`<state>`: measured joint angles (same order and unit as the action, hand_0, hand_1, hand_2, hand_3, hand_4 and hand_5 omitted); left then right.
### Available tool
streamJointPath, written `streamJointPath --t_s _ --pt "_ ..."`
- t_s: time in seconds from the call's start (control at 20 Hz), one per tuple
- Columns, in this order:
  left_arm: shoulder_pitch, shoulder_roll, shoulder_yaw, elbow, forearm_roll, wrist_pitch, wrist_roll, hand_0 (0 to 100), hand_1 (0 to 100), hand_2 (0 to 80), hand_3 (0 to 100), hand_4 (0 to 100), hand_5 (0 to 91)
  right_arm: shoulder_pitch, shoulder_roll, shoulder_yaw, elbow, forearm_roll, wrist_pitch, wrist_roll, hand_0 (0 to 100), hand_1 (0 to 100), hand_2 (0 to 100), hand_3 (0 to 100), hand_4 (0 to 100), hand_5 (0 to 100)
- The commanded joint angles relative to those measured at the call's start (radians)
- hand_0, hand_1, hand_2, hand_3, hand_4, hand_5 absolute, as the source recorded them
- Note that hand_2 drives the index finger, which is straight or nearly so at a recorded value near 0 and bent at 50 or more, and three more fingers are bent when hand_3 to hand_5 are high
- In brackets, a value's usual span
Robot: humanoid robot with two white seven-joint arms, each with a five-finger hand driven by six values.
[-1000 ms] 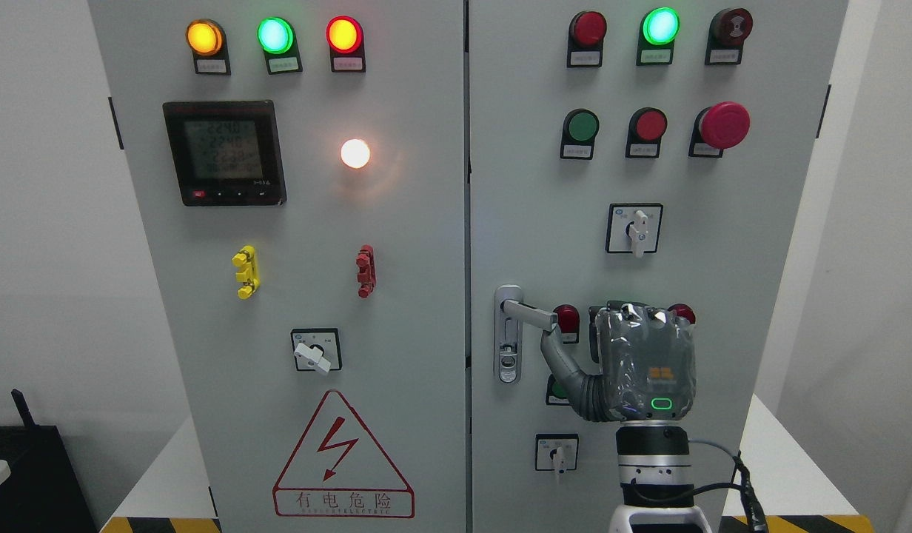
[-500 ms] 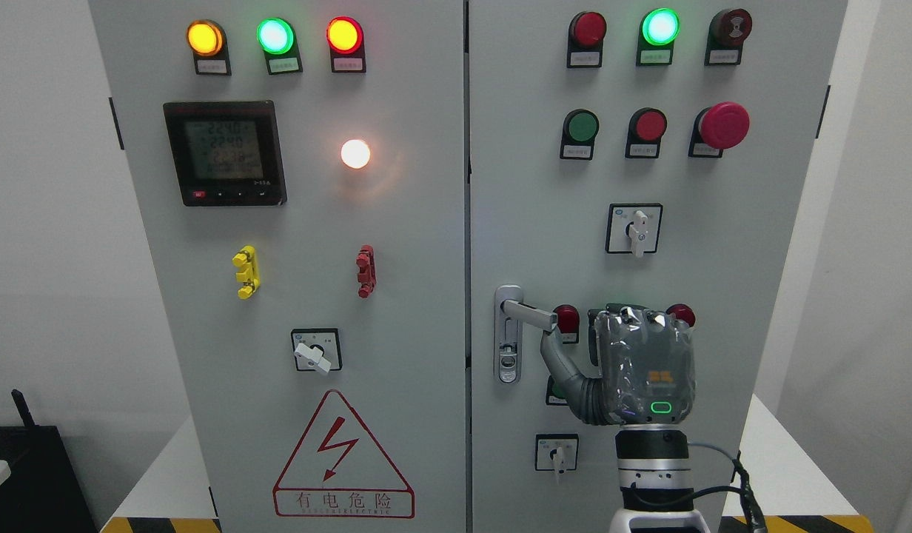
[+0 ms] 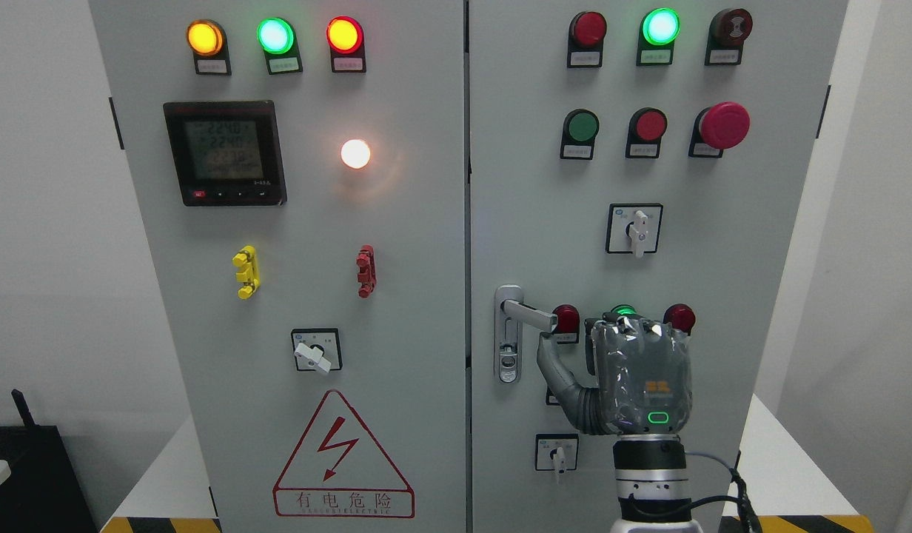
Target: Release door handle
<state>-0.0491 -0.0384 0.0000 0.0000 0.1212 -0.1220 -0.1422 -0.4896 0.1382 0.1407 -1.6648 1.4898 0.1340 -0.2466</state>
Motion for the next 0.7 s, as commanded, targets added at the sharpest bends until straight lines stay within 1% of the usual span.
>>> streamJointPath --t_s 0.0,0.25,0.4,0.45,0.5,0.65 --pt "0.000 0.000 0.011 0.017 0.000 0.001 0.000 12 39 0.0 0 0 0.0 0.014 -0.003 0.005 -0.023 0.000 -0.008 0.000 42 15 100 100 100 98" --pt "0.000 0.000 0.011 0.017 0.000 0.001 0.000 12 39 0.0 0 0 0.0 0.016 -0.009 0.000 -0.050 -0.002 -0.045 -0.005 42 14 100 100 100 98" --pt "0.000 0.000 0.011 0.017 0.000 0.001 0.000 12 39 0.0 0 0 0.0 0.038 -0.031 -0.003 -0.078 -0.006 -0.092 -0.014 42 14 100 100 100 98" --pt "0.000 0.000 0.011 0.017 0.000 0.001 0.000 12 39 0.0 0 0 0.0 0.048 -0.046 -0.003 -0.090 -0.020 -0.111 -0.026 42 14 100 100 99 97" --pt "0.000 0.000 0.011 0.017 0.000 0.001 0.000 12 39 0.0 0 0 0.0 0.052 -0.063 0.000 -0.092 -0.042 -0.114 -0.034 42 14 99 100 96 96" --pt "0.000 0.000 0.011 0.017 0.000 0.001 0.000 12 39 0.0 0 0 0.0 0.051 -0.136 0.007 -0.108 -0.121 -0.131 -0.060 43 13 94 100 94 93"
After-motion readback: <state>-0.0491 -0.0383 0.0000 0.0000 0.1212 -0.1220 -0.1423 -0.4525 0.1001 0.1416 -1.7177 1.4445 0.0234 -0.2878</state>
